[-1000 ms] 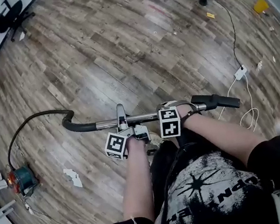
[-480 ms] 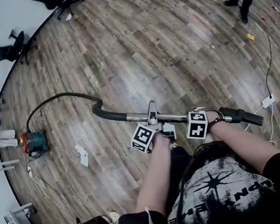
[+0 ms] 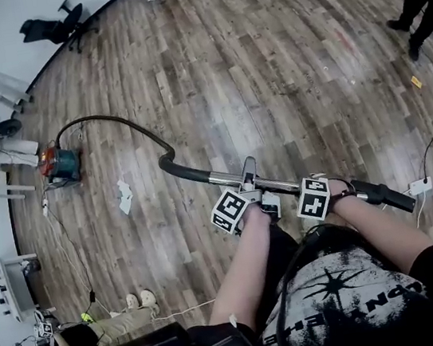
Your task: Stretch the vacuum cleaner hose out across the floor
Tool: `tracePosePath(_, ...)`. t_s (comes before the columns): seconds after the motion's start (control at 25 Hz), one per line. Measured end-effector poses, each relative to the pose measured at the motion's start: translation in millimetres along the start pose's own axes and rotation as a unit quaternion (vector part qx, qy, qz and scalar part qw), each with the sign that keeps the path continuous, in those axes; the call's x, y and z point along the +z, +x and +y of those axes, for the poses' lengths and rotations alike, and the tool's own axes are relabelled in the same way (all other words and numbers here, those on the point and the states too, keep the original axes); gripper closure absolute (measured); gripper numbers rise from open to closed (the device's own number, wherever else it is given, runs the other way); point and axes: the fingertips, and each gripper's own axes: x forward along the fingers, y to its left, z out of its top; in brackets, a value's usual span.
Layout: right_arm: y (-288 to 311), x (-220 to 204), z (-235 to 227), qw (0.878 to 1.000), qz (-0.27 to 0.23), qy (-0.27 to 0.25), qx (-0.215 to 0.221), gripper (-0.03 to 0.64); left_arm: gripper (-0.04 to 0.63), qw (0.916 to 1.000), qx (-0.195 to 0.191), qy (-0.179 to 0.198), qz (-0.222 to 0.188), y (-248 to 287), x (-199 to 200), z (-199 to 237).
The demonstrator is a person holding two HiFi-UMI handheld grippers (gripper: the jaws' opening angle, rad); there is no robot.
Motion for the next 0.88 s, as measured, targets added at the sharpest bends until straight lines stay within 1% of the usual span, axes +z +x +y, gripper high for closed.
tracePosePath(0.16,-3,-16,19,1.0,-0.003,-0.007,0.016,0.548,0.546,0.9998,0.016,-0.004,-0.006,-16,-19,3)
tracePosePath(0.28,-1,-19,32,1.0,-0.005,0.0,0.019,0.548,0.546,0.9997,0.026,-0.003,0.001,-27,-25,7)
tracePosePath(0.36,1,-20,36,1.0,-0.004,0.007,0.017,0.548,0.547,0.9997,0.025,-0.001,0.008,-28,-27,9)
tracePosePath(0.6,3,-14,49,0.999,-0.003,0.039,-0.004,0.548,0.548,0.9992,0.004,0.003,0.041,-32,-28,7)
tracePosePath(0.88,10,-5,61,0.997,0.017,0.065,-0.043,0.548,0.548,0.997,-0.03,-0.009,0.071,-42,-24,14)
